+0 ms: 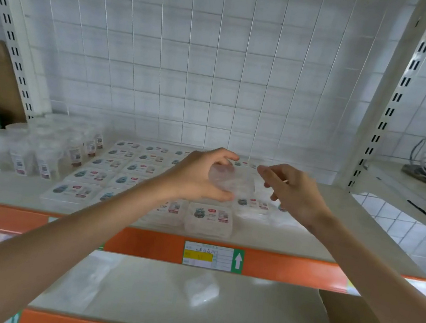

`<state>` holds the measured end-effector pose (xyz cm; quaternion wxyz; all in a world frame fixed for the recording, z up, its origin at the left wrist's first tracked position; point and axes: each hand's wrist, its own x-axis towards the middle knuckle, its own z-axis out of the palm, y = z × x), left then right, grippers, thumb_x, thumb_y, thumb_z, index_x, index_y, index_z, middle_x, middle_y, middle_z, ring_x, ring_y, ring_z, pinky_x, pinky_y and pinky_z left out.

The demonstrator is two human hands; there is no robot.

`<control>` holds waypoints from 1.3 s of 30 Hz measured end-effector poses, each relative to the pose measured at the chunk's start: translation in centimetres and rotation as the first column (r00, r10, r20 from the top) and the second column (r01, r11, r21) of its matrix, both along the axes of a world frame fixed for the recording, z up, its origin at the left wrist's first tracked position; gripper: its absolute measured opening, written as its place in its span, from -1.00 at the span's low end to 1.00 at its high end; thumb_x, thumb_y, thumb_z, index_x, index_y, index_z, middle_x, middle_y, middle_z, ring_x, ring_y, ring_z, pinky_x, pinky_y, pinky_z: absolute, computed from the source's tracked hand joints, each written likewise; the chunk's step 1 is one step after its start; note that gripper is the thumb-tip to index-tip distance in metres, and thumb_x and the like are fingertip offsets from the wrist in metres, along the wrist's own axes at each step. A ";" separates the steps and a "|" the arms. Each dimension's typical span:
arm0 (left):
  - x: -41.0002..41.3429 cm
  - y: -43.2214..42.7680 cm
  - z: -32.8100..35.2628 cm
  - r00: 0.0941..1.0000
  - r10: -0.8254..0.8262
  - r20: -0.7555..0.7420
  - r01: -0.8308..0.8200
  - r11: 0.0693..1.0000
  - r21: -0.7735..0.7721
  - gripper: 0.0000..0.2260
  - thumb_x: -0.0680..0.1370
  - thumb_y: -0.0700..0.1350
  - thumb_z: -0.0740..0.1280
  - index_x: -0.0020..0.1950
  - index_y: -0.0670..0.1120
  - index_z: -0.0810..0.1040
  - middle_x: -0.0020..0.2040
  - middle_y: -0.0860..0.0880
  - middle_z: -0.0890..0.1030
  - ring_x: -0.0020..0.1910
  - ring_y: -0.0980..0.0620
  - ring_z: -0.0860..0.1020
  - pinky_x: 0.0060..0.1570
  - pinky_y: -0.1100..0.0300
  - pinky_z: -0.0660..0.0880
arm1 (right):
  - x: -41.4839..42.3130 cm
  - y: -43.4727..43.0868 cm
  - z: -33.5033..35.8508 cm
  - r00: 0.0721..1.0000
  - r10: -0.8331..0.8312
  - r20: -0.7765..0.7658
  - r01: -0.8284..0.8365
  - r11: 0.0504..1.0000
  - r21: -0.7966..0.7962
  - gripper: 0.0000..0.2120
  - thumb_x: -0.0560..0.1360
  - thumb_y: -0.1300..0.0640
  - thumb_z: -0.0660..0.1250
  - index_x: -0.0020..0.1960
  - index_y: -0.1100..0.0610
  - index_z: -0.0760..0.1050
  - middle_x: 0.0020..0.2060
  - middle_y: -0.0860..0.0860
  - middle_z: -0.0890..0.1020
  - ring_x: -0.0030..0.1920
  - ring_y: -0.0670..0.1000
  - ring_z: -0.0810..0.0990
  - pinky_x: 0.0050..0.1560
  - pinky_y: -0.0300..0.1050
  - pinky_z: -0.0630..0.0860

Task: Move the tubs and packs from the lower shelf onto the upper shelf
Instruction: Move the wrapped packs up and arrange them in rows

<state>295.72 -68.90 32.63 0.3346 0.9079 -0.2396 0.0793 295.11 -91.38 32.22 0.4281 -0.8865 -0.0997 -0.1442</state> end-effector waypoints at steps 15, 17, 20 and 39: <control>-1.9 0.8 0.5 0.981 0.127 -0.146 -0.174 0.904 -0.389 -0.52 0.59 0.28 0.16 0.32 -0.04 0.46 0.16 0.05 0.59 0.01 0.18 0.60 0.03 0.23 0.53 | -2.5 1.9 -0.7 0.980 0.200 0.019 -0.190 0.890 0.414 -0.82 0.53 0.20 0.40 0.11 0.03 0.59 -0.18 -0.02 0.72 -0.18 -0.09 0.64 -0.16 -0.16 0.54; -2.0 1.3 1.4 0.901 0.051 -0.431 -0.274 0.837 -0.473 -0.48 0.64 0.26 0.05 0.21 -0.13 0.51 0.00 -0.12 0.65 -0.13 -0.07 0.67 -0.12 0.06 0.62 | -2.9 1.9 -1.0 0.974 0.209 0.087 -0.226 0.876 0.427 -0.76 0.50 0.25 0.43 0.15 0.07 0.59 -0.13 0.02 0.73 -0.13 -0.06 0.66 -0.15 -0.20 0.54; -2.3 1.9 1.9 0.810 -0.002 -0.586 -0.318 0.838 -0.443 -0.43 0.62 0.30 0.05 0.15 -0.18 0.52 -0.05 -0.18 0.67 -0.23 -0.15 0.67 -0.27 0.07 0.61 | -3.2 1.9 -1.5 0.952 0.248 0.177 -0.301 0.861 0.409 -0.73 0.45 0.33 0.45 0.12 0.12 0.60 -0.05 0.07 0.72 -0.01 0.00 0.68 -0.06 -0.22 0.57; -1.6 2.1 0.1 0.863 -0.223 -0.454 -0.169 0.719 -0.674 -0.57 0.55 -0.21 0.39 0.40 -0.02 0.45 0.10 -0.16 0.66 -0.16 -0.03 0.66 -0.09 0.14 0.61 | -3.0 2.8 -1.1 0.984 0.178 0.015 -0.170 0.909 0.380 -0.70 0.53 0.07 0.38 0.25 -0.01 0.49 0.19 -0.13 0.59 0.18 -0.15 0.56 0.13 -0.19 0.51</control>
